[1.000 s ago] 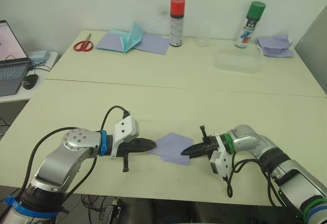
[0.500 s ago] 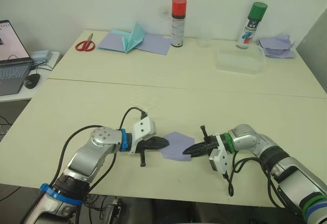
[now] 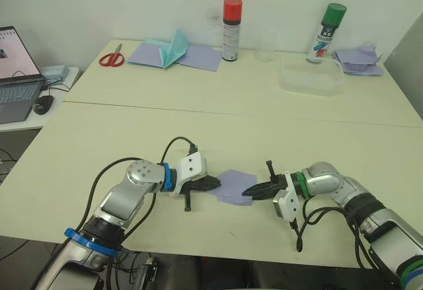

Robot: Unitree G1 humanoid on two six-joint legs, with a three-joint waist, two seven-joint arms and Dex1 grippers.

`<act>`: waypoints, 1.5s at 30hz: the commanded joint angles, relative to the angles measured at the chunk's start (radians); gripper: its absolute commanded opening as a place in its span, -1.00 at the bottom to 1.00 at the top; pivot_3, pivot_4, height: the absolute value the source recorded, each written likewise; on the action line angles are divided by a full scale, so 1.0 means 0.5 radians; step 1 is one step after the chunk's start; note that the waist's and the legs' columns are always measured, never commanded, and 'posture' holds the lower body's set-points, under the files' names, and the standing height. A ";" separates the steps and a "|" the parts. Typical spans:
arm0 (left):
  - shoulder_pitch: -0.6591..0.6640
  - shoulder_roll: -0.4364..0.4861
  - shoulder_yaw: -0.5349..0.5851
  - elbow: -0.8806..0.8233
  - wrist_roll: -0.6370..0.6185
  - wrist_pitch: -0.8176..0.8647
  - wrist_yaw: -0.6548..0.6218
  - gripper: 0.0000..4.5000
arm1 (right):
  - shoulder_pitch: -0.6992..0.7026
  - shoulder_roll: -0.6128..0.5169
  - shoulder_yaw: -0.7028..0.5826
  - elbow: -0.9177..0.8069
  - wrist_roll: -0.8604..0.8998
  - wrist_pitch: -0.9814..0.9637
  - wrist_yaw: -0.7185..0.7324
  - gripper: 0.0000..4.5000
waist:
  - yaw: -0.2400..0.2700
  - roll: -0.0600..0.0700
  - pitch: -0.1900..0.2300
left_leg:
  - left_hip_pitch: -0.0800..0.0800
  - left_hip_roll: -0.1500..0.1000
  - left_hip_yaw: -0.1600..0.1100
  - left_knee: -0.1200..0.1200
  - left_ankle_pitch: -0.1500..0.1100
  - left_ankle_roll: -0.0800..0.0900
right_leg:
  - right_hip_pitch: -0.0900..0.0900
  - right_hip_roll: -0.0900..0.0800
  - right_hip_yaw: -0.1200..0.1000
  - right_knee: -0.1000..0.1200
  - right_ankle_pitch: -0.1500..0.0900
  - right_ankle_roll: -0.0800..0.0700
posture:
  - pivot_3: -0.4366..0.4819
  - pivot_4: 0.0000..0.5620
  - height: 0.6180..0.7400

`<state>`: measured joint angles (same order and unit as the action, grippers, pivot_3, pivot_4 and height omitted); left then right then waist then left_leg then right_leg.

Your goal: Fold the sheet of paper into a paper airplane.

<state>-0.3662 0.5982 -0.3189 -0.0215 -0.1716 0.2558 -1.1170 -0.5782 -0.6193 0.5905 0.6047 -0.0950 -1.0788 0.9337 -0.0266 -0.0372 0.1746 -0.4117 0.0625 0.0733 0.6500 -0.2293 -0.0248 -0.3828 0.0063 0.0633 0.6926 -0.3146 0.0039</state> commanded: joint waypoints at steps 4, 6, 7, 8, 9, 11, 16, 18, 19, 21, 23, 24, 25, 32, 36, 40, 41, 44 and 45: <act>-0.017 -0.021 -0.041 -0.002 0.013 -0.029 -0.073 -1.00 | 0.137 -0.057 -0.037 -0.287 0.245 0.293 0.223 -0.99 | -0.002 0.000 0.000 | 0.001 0.000 -0.001 0.000 0.000 0.000 | 0.000 0.000 0.000 0.002 0.000 0.000 | -0.05 -0.47 1.00; -0.014 -0.014 -0.053 0.000 0.025 -0.026 -0.087 -1.00 | 0.159 -0.055 -0.058 -0.335 0.276 0.336 0.256 -0.99 | -0.003 0.000 0.000 | 0.001 0.000 -0.001 0.000 0.000 0.000 | 0.000 0.000 0.000 0.002 0.000 0.000 | -0.05 -0.47 1.00; -0.013 -0.009 -0.062 0.006 0.038 -0.031 -0.095 -1.00 | 0.167 -0.054 -0.066 -0.352 0.288 0.354 0.275 -0.99 | -0.003 0.000 0.000 | 0.001 0.000 -0.001 0.000 0.000 0.000 | 0.000 0.001 0.000 0.002 0.000 0.000 | -0.05 -0.47 1.00; -0.010 -0.002 -0.073 0.014 0.053 -0.035 -0.100 -1.00 | 0.182 -0.057 -0.074 -0.382 0.324 0.392 0.307 -0.91 | -0.003 0.000 0.000 | 0.001 0.000 -0.001 0.000 0.000 0.000 | 0.000 0.001 0.000 0.002 0.000 0.000 | -0.05 -0.47 1.00; -0.007 0.000 -0.081 0.022 0.067 -0.041 -0.101 -1.00 | 0.196 -0.061 -0.080 -0.412 0.355 0.432 0.339 -0.81 | -0.003 0.000 0.000 | 0.001 0.000 -0.001 0.000 0.000 0.000 | 0.000 0.001 0.000 0.002 0.000 0.000 | -0.05 -0.47 1.00; 0.000 0.000 -0.091 0.030 0.084 -0.044 -0.101 -1.00 | 0.219 -0.069 -0.098 -0.461 0.377 0.471 0.372 -0.55 | -0.004 0.000 0.000 | 0.001 0.000 0.000 0.000 0.000 0.000 | 0.000 0.001 0.000 0.002 0.000 0.000 | -0.05 -0.47 1.00; 0.008 -0.011 -0.133 0.052 0.111 -0.040 -0.119 -1.00 | 0.290 -0.136 -0.154 -0.576 0.366 0.487 0.417 0.24 | -0.002 0.000 -0.001 | 0.002 0.000 0.000 0.000 0.000 0.000 | 0.000 0.001 0.000 0.003 0.000 0.000 | -0.05 -0.47 1.00; 0.012 -0.015 -0.148 0.059 0.122 -0.039 -0.121 -1.00 | 0.332 -0.173 -0.170 -0.649 0.383 0.522 0.439 0.24 | -0.001 0.001 -0.002 | 0.002 0.000 0.000 0.000 0.000 0.000 | 0.001 0.001 0.000 0.003 0.000 0.000 | -0.05 -0.47 1.00; 0.015 -0.021 -0.163 0.070 0.133 -0.046 -0.122 -1.00 | 0.371 -0.211 -0.186 -0.717 0.409 0.573 0.450 0.24 | 0.000 0.001 -0.002 | 0.002 0.000 0.000 0.000 0.000 0.000 | 0.001 0.001 0.000 0.002 0.000 0.000 | -0.05 -0.47 1.00; 0.023 -0.027 -0.200 0.094 0.162 -0.064 -0.127 -1.00 | 0.454 -0.305 -0.230 -0.860 0.450 0.716 0.469 0.24 | 0.002 0.002 -0.003 | 0.003 0.000 -0.001 0.000 0.000 0.000 | 0.003 0.001 0.000 0.002 0.000 0.000 | -0.05 -0.47 1.00; 0.044 -0.025 -0.222 0.102 0.174 -0.067 -0.133 -1.00 | 0.531 -0.378 -0.297 -1.013 0.482 0.929 0.447 0.24 | 0.002 0.003 -0.003 | 0.007 0.000 -0.001 0.000 0.000 0.000 | 0.008 0.001 0.001 0.000 0.000 0.001 | -0.05 -0.47 1.00; 0.060 -0.023 -0.229 0.090 0.175 -0.051 -0.127 -1.00 | 0.575 -0.391 -0.363 -1.142 0.546 1.193 0.362 0.24 | 0.000 0.003 -0.003 | 0.009 0.000 -0.001 -0.001 0.000 0.000 | 0.011 0.000 0.000 0.000 0.000 0.001 | -0.05 -0.47 1.00; 0.083 -0.020 -0.235 0.071 0.174 -0.035 -0.123 -1.00 | 0.618 -0.397 -0.422 -1.281 0.628 1.476 0.270 0.24 | -0.001 0.003 -0.004 | 0.016 0.000 0.000 -0.002 -0.001 0.000 | 0.018 0.000 0.001 -0.003 0.000 0.001 | -0.05 -0.47 1.00; 0.195 -0.042 -0.199 -0.011 0.157 0.066 -0.015 -1.00 | 0.705 -0.164 -0.597 -1.924 1.145 2.993 -0.244 0.08 | -0.005 0.009 -0.022 | 0.026 0.001 -0.001 -0.008 -0.001 0.000 | 0.026 0.001 0.001 -0.004 -0.001 0.001 | -0.05 -0.47 1.00; 0.263 -0.042 -0.148 -0.064 0.148 0.160 0.085 -1.00 | 0.725 -0.069 -0.534 -1.985 1.151 3.288 -0.272 -0.49 | -0.002 0.008 -0.025 | 0.024 -0.001 -0.001 -0.008 -0.001 0.000 | 0.025 0.001 0.001 -0.007 -0.002 0.002 | -0.05 -0.47 1.00; 0.309 -0.066 -0.129 -0.089 0.164 0.216 0.192 -1.00 | 0.716 0.017 -0.507 -1.859 1.013 3.286 -0.326 -0.99 | -0.005 0.006 -0.031 | 0.024 -0.001 0.000 -0.008 -0.001 0.001 | 0.026 0.001 0.002 -0.010 -0.006 0.010 | -0.05 -0.47 1.00; 0.311 -0.086 -0.119 -0.098 0.154 0.248 0.224 -1.00 | 0.721 0.048 -0.516 -1.850 1.006 3.302 -0.348 -0.99 | -0.006 0.007 -0.033 | 0.024 0.000 0.000 -0.008 -0.001 0.001 | 0.025 0.001 0.002 -0.010 -0.006 0.010 | -0.05 -0.47 1.00; 0.309 -0.135 -0.113 -0.117 0.148 0.312 0.293 -1.00 | 0.742 0.071 -0.474 -1.829 0.917 3.311 -0.356 -0.99 | 0.001 0.010 -0.038 | 0.024 -0.001 -0.001 -0.008 -0.001 0.001 | 0.026 0.002 0.002 -0.010 -0.006 0.010 | -0.05 -0.47 1.00; 0.311 -0.150 -0.109 -0.125 0.142 0.329 0.310 -1.00 | 0.754 0.060 -0.452 -1.820 0.883 3.310 -0.343 -0.99 | 0.003 0.010 -0.040 | 0.024 -0.001 -0.001 -0.008 -0.001 0.001 | 0.026 0.002 0.002 -0.010 -0.006 0.011 | -0.05 -0.47 1.00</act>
<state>-0.2348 0.5219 -0.3465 -0.1306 -0.1333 0.3639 -0.9987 -0.2095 -0.5825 0.3582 -0.2964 0.3659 0.5790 0.7588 -0.0249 -0.0320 0.1548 -0.3998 0.0616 0.0729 0.6462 -0.2298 -0.0244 -0.3697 0.0071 0.0642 0.6871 -0.3179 0.0095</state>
